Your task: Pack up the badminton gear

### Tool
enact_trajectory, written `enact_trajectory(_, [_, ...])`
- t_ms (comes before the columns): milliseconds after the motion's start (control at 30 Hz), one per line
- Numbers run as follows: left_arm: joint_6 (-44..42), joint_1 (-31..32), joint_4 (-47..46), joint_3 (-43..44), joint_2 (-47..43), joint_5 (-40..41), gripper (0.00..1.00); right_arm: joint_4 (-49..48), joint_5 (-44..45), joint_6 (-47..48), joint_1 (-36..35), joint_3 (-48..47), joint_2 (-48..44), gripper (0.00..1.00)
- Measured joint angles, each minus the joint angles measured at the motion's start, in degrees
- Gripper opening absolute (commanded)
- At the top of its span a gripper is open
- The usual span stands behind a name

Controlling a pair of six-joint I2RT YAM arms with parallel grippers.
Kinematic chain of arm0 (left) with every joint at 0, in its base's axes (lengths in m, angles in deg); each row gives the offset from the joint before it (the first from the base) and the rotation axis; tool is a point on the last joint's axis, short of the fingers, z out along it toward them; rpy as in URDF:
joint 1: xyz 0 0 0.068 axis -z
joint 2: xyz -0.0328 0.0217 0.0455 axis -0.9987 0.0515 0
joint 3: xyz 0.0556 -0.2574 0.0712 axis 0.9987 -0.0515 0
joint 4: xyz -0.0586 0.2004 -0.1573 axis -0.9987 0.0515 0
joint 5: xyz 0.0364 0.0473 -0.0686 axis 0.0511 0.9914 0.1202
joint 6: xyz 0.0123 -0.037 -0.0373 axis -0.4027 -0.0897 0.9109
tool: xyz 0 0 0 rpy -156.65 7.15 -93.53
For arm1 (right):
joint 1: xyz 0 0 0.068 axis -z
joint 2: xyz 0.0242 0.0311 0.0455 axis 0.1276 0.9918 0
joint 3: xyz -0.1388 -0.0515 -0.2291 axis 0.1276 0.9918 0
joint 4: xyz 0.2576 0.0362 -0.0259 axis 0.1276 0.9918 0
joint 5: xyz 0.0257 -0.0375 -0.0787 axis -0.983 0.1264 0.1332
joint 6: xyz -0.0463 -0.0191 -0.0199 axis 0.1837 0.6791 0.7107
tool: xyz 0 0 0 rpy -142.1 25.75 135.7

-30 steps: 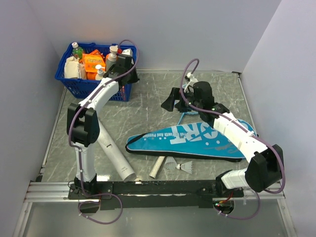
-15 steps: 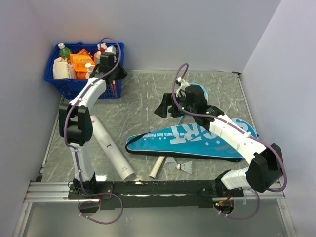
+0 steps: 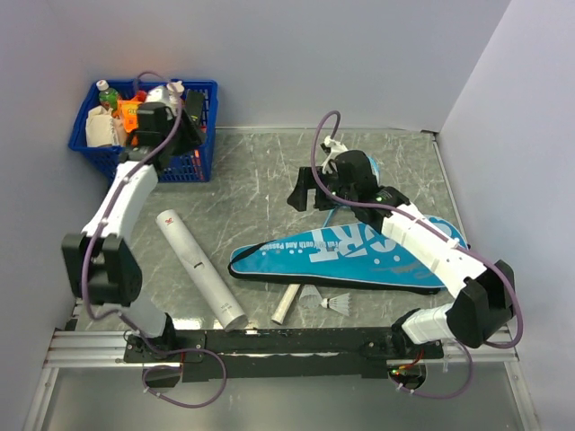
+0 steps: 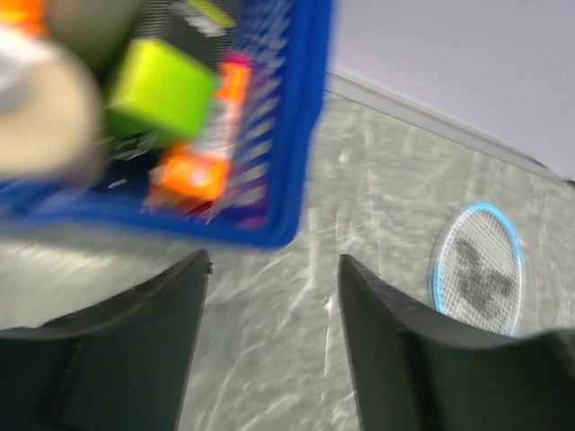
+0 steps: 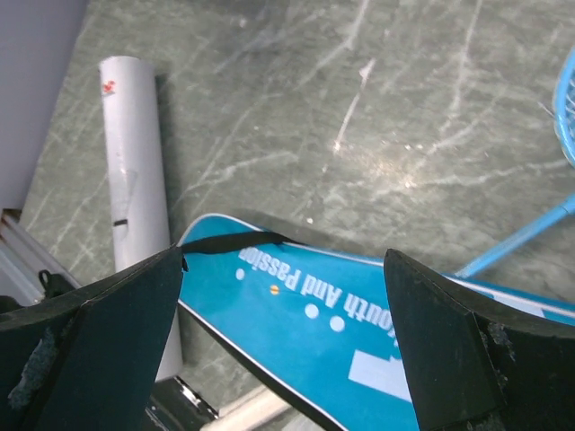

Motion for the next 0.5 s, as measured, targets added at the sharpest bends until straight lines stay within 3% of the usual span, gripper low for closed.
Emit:
enact_trajectory(100, [0.1, -0.7, 5.8, -1.8, -6.2, 4.9, 0.8, 2.2, 1.2, 0.4, 0.0, 0.0, -0.6, 1.0])
enact_trajectory(267, [3.0, 3.1, 13.7, -7.1, -14.8, 11.8, 0.85, 5.4, 3.3, 1.3, -0.9, 0.4, -3.5, 1.0])
enact_trajectory(400, [6.8, 3.8, 19.2, -14.4, -19.4, 15.6, 0.97, 7.1, 4.8, 1.5, -2.1, 0.8, -5.9, 1.0])
enact_trajectory(500, [10.6, 3.6, 22.3, -20.4, -21.7, 19.1, 0.96, 7.9, 5.3, 1.7, -3.0, 0.9, -6.2, 1.0])
